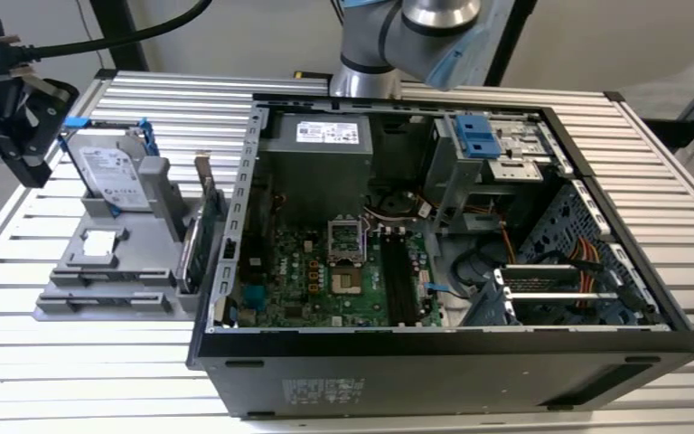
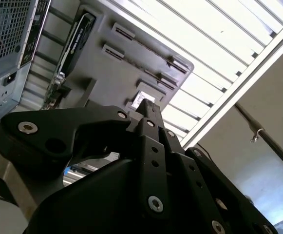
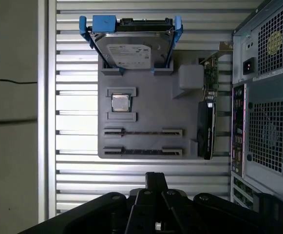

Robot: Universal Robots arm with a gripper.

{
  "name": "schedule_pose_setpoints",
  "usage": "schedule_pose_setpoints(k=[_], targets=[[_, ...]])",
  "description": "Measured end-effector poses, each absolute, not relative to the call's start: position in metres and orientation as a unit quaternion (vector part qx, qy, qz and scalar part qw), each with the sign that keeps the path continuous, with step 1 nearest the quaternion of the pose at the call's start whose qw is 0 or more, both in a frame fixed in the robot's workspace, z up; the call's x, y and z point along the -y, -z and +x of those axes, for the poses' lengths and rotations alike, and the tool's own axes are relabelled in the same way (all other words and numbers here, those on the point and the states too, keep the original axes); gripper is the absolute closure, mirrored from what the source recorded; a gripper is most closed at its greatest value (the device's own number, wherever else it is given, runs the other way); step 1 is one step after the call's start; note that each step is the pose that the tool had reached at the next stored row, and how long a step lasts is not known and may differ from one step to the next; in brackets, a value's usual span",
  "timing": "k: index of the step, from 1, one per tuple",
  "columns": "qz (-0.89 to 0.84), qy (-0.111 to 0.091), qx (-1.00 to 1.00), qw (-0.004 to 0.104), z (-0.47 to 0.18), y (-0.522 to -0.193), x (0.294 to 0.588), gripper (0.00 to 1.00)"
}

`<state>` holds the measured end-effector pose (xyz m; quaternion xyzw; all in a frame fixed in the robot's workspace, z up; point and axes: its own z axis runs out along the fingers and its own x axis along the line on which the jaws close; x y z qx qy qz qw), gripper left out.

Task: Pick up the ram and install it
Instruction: 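Reach for the ram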

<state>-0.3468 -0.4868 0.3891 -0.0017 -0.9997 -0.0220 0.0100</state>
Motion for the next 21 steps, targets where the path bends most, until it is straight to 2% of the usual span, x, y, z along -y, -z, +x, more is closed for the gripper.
schedule_pose_setpoints(k=[21], targets=[[0.051,0.021,0.998,0.011,-0.3468,-0.389,0.4868,1.0]])
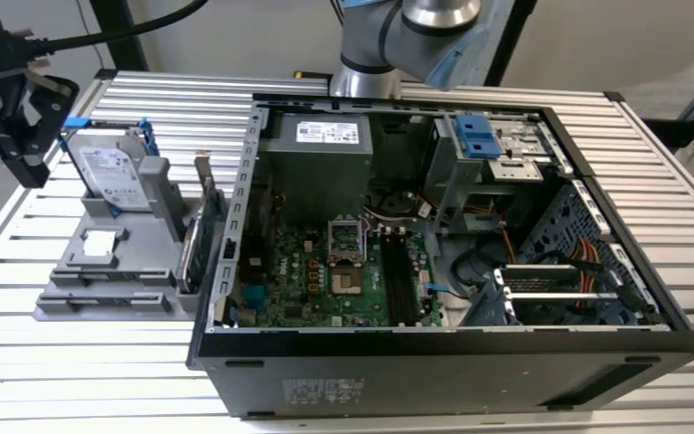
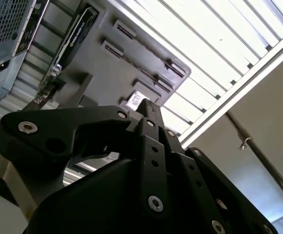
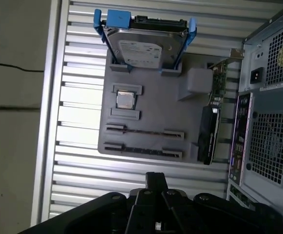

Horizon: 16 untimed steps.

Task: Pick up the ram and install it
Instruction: 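Reach for the ram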

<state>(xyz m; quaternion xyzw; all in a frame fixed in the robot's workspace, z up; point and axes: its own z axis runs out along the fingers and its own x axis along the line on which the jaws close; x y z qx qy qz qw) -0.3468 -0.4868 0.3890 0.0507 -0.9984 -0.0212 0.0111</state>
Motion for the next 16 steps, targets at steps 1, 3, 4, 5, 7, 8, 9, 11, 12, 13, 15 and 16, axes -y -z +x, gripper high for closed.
schedule_pose_setpoints(k=[1,3,4,5,7,8,9,11,12,13,15,16], targets=[[0.055,0.021,0.998,0.011,-0.3468,-0.389,0.4867,1.0],[0.062,0.021,0.998,0.011,-0.3467,-0.389,0.4868,1.0],[0.066,0.021,0.998,0.011,-0.3467,-0.389,0.4868,1.0],[0.07,0.021,0.997,0.011,-0.3467,-0.389,0.4868,1.0],[0.077,0.021,0.997,0.012,-0.3467,-0.389,0.4868,1.0],[0.08,0.021,0.996,0.012,-0.3468,-0.389,0.4867,1.0],[0.084,0.021,0.996,0.012,-0.3468,-0.389,0.4867,1.0],[0.091,0.02,0.996,0.012,-0.3468,-0.389,0.4867,1.0],[0.095,0.02,0.995,0.012,-0.3469,-0.389,0.4867,1.0],[0.098,0.02,0.995,0.012,-0.3468,-0.389,0.4867,1.0],[0.106,0.02,0.994,0.012,-0.3468,-0.389,0.4868,1.0],[0.11,0.02,0.994,0.012,-0.3468,-0.389,0.4867,1.0]])
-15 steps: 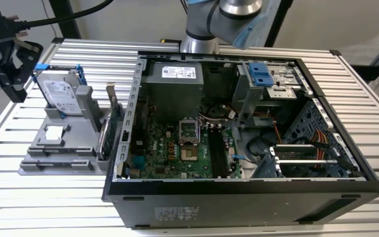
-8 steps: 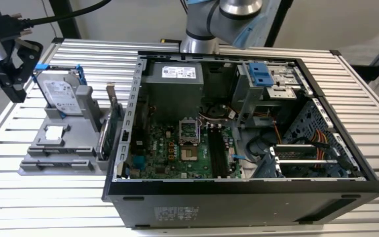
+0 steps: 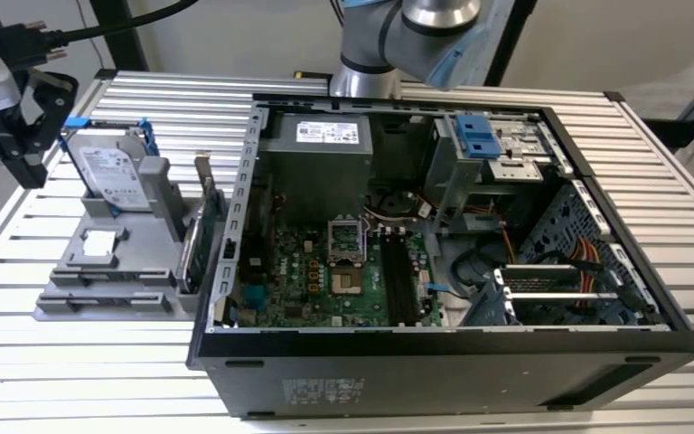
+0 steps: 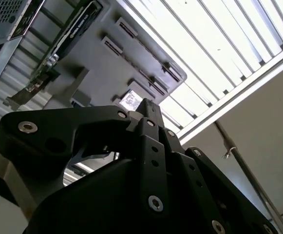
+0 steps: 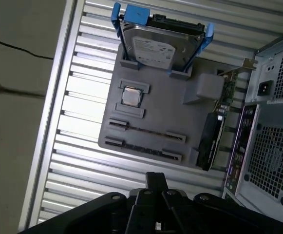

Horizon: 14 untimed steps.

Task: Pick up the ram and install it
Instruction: 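Pick up the ram and move it above insertion slot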

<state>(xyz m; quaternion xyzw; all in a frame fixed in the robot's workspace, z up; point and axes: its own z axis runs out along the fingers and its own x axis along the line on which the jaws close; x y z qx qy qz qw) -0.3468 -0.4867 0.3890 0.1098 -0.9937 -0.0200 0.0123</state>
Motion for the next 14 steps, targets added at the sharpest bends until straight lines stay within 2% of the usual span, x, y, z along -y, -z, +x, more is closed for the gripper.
schedule_pose_setpoints(k=[14], targets=[[0.161,0.018,0.987,0.013,-0.3468,-0.389,0.4867,1.0]])
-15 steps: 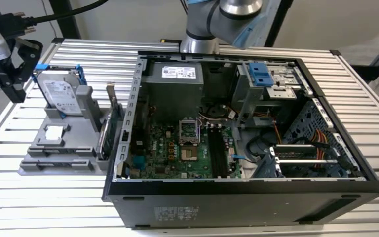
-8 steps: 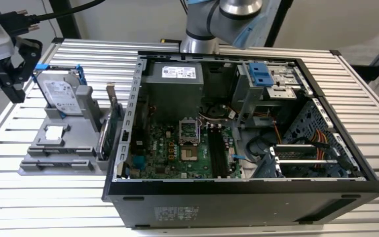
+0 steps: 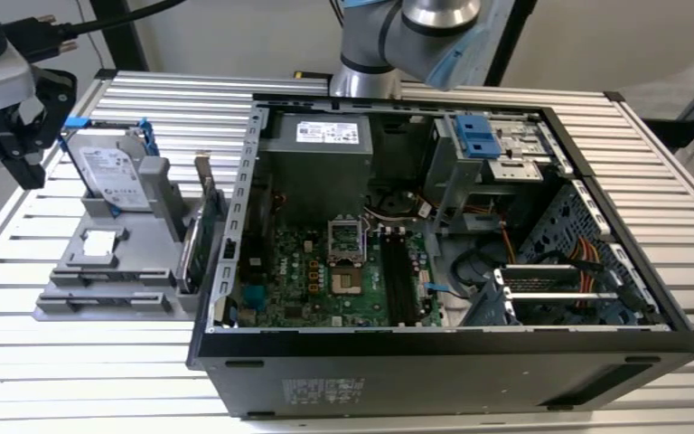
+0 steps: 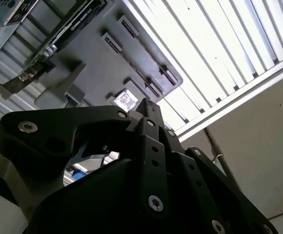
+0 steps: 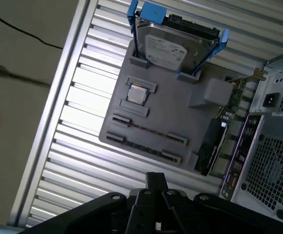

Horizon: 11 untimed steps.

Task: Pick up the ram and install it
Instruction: 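Pick up the ram and move it above insertion slot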

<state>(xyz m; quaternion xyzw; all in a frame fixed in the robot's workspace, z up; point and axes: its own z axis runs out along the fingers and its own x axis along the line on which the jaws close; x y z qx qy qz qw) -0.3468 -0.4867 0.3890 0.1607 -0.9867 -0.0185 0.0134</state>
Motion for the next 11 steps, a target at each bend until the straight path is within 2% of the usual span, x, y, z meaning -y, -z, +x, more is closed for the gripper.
schedule_pose_setpoints(k=[11], targets=[[0.2,0.017,0.979,0.014,-0.3468,-0.389,0.4867,1.0]])
